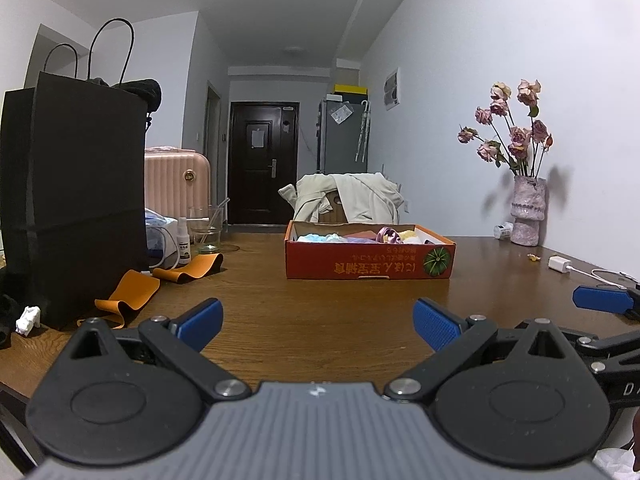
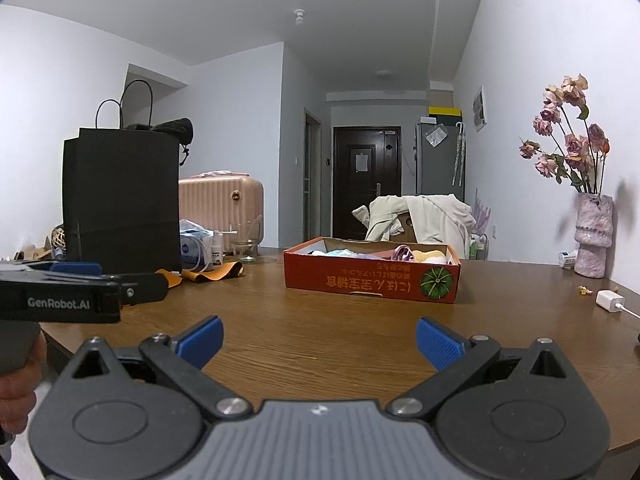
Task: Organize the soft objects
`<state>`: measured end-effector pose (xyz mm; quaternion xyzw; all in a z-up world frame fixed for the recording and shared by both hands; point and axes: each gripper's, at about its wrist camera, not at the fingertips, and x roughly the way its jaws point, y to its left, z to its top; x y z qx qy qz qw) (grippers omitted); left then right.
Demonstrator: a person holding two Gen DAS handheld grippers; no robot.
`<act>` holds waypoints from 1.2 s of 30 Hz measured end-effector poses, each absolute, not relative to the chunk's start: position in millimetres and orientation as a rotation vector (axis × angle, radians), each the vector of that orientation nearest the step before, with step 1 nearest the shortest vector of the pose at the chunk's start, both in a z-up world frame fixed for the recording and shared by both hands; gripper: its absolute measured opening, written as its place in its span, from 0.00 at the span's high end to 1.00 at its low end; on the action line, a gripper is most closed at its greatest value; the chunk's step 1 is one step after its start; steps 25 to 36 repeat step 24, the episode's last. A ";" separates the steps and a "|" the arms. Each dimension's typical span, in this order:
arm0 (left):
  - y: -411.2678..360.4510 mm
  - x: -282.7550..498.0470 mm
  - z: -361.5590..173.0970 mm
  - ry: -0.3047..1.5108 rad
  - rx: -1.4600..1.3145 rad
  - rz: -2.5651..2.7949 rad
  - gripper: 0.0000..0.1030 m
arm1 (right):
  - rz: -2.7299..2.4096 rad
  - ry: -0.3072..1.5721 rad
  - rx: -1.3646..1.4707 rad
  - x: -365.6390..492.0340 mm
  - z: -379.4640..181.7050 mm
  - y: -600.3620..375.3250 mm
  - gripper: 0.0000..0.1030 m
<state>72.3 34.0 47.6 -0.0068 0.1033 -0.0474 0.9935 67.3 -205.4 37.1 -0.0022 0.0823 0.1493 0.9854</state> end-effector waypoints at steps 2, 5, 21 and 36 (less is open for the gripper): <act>33.6 71.5 47.5 0.206 -0.009 -0.094 0.00 | 0.299 0.165 -0.002 67.9 36.9 -206.2 0.00; 32.9 69.9 48.5 0.202 -0.008 -0.097 0.00 | 0.297 0.164 -0.002 67.5 37.1 -207.2 0.00; 34.5 68.1 51.7 0.188 -0.014 -0.097 0.00 | 0.286 0.159 0.011 64.9 35.7 -207.2 0.00; 36.7 70.0 51.2 0.185 -0.016 -0.112 0.00 | 0.282 0.156 0.021 65.8 34.1 -208.5 0.00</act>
